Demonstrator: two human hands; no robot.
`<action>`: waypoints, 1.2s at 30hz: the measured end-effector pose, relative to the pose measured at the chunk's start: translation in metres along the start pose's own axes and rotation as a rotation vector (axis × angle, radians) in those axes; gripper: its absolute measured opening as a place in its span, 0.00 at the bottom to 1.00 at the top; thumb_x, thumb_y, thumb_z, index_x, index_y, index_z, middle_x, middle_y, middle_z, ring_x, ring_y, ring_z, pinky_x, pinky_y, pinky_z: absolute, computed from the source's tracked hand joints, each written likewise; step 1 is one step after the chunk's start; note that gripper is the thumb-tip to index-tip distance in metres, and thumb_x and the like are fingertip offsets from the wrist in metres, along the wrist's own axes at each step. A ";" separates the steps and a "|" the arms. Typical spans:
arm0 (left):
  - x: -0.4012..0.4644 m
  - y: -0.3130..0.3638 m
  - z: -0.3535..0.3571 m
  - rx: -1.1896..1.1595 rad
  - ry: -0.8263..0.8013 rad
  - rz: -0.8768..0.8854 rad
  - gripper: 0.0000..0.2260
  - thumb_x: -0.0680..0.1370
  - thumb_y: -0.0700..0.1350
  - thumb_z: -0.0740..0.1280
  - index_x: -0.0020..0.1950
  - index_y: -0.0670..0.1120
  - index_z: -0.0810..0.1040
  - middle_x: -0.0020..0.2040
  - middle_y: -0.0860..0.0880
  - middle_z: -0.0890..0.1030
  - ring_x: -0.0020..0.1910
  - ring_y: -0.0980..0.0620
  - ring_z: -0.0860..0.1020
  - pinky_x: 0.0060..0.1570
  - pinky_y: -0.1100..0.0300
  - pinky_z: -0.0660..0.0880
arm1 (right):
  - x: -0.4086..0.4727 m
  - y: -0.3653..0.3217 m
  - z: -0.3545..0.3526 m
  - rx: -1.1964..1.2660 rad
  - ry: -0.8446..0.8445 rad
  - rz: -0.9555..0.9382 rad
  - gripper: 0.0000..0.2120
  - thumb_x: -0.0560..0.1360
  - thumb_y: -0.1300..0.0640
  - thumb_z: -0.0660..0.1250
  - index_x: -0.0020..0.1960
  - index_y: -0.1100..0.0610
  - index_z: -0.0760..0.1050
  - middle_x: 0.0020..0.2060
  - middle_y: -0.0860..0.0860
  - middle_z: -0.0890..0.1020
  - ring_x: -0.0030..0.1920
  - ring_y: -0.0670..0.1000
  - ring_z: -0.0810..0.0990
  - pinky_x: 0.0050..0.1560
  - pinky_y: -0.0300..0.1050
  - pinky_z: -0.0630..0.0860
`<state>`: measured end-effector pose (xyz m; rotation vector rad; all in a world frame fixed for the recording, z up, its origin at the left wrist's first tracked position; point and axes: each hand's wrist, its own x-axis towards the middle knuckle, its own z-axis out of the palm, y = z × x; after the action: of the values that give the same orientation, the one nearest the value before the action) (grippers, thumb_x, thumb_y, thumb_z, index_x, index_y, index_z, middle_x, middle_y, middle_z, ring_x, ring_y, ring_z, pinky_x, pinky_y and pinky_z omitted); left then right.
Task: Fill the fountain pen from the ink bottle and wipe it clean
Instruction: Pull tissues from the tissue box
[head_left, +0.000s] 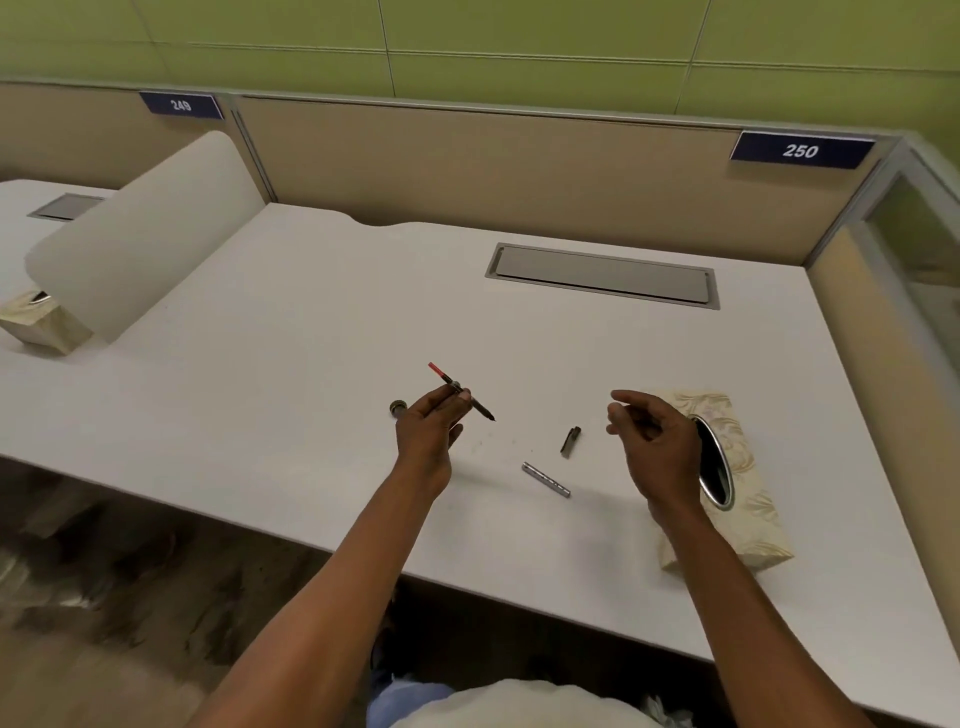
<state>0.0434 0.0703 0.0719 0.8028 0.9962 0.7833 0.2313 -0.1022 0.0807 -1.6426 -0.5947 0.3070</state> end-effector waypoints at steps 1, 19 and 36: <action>-0.001 -0.002 0.002 0.000 -0.009 -0.007 0.12 0.75 0.37 0.73 0.57 0.45 0.82 0.43 0.59 0.86 0.54 0.53 0.83 0.61 0.53 0.70 | -0.001 0.001 -0.008 0.009 0.033 0.013 0.08 0.76 0.59 0.73 0.51 0.47 0.84 0.39 0.48 0.86 0.42 0.54 0.87 0.48 0.48 0.81; -0.029 -0.048 0.035 0.032 -0.155 -0.191 0.07 0.75 0.38 0.73 0.50 0.47 0.83 0.47 0.51 0.86 0.50 0.55 0.84 0.58 0.55 0.70 | 0.016 0.020 -0.088 -0.531 0.048 0.201 0.13 0.78 0.66 0.61 0.56 0.58 0.83 0.53 0.55 0.86 0.56 0.56 0.83 0.56 0.41 0.74; -0.036 -0.065 0.043 0.061 -0.173 -0.258 0.07 0.73 0.38 0.75 0.49 0.47 0.84 0.48 0.49 0.86 0.46 0.55 0.84 0.53 0.57 0.72 | 0.043 0.002 -0.057 -0.170 -0.241 0.777 0.40 0.78 0.29 0.53 0.82 0.50 0.52 0.81 0.53 0.55 0.81 0.56 0.54 0.78 0.58 0.52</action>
<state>0.0838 -0.0003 0.0450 0.7623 0.9488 0.4558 0.2969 -0.1269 0.0939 -1.9672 -0.1289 1.0542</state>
